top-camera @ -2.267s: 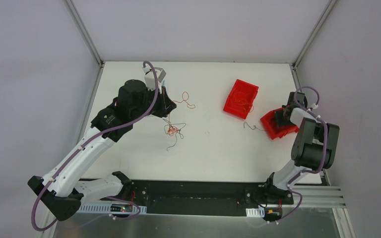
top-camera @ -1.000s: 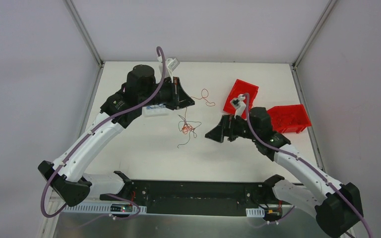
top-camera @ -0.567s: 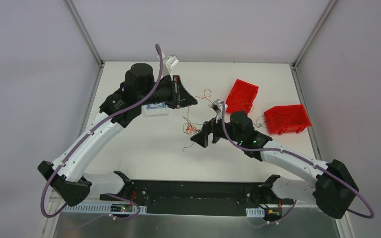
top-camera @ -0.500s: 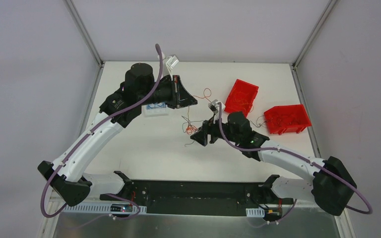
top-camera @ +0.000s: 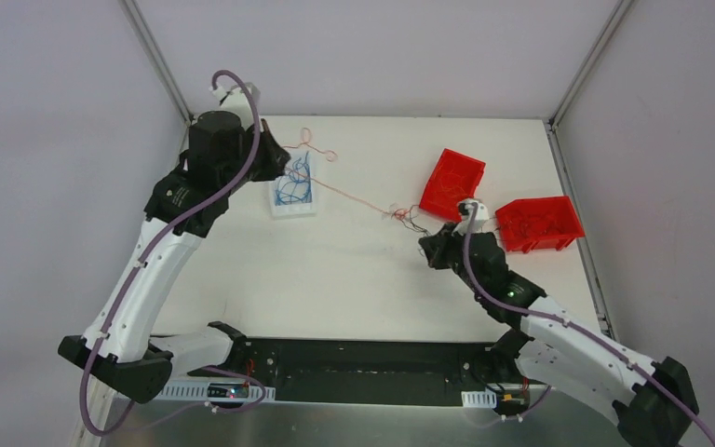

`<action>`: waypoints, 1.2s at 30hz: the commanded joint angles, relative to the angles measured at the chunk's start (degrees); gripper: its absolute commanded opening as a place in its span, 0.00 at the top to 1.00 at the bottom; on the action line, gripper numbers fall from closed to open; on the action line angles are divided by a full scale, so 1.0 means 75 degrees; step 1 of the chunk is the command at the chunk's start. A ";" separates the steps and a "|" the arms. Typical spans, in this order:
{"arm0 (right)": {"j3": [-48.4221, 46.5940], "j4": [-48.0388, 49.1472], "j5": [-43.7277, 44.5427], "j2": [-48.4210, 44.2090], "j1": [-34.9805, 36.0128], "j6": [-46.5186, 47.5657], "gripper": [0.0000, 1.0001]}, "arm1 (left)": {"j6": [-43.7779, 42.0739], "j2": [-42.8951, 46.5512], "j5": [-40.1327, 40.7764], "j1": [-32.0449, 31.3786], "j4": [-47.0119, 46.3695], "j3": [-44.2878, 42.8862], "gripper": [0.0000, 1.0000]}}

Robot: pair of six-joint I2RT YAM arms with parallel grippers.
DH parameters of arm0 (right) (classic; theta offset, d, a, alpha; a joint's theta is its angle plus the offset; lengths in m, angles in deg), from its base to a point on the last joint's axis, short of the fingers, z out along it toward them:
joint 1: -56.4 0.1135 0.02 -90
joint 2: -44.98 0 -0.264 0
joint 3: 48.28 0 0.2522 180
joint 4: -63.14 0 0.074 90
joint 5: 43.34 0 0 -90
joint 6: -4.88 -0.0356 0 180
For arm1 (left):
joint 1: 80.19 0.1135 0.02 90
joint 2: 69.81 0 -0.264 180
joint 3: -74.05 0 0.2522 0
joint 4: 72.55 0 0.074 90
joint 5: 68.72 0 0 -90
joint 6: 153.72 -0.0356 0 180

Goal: Untangle the cables

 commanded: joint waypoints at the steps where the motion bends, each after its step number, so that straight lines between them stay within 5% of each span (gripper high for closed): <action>1: 0.0167 -0.2399 0.2000 -0.1318 -0.0905 -0.1059 1.00 | -0.1301 0.0457 0.2985 0.0938 0.1068 -0.0389 1.00; 5: 0.0029 -0.3779 0.2119 -0.1867 -0.2524 -0.1860 1.00 | -0.1595 0.0466 0.3754 0.1463 0.1394 -0.0383 1.00; 12: -0.0719 -0.4392 0.0952 -0.1135 -0.4762 -0.1985 1.00 | -0.1584 0.0843 0.3614 0.1690 0.1402 -0.0162 1.00; 22: -0.2449 -0.4391 -0.0296 0.0590 -0.6474 -0.2173 1.00 | -0.1390 0.1138 0.1076 0.1690 0.1326 -0.0264 1.00; 29: -0.3190 -0.4366 -0.1591 0.2208 -0.7927 -0.4244 1.00 | -0.0295 0.0964 -0.1987 0.1679 0.0985 -0.0517 1.00; 36: -0.3677 -0.3795 -0.3684 0.3954 -0.9381 -0.5415 1.00 | 0.0480 0.0838 -0.3429 0.1627 0.0283 -0.0475 1.00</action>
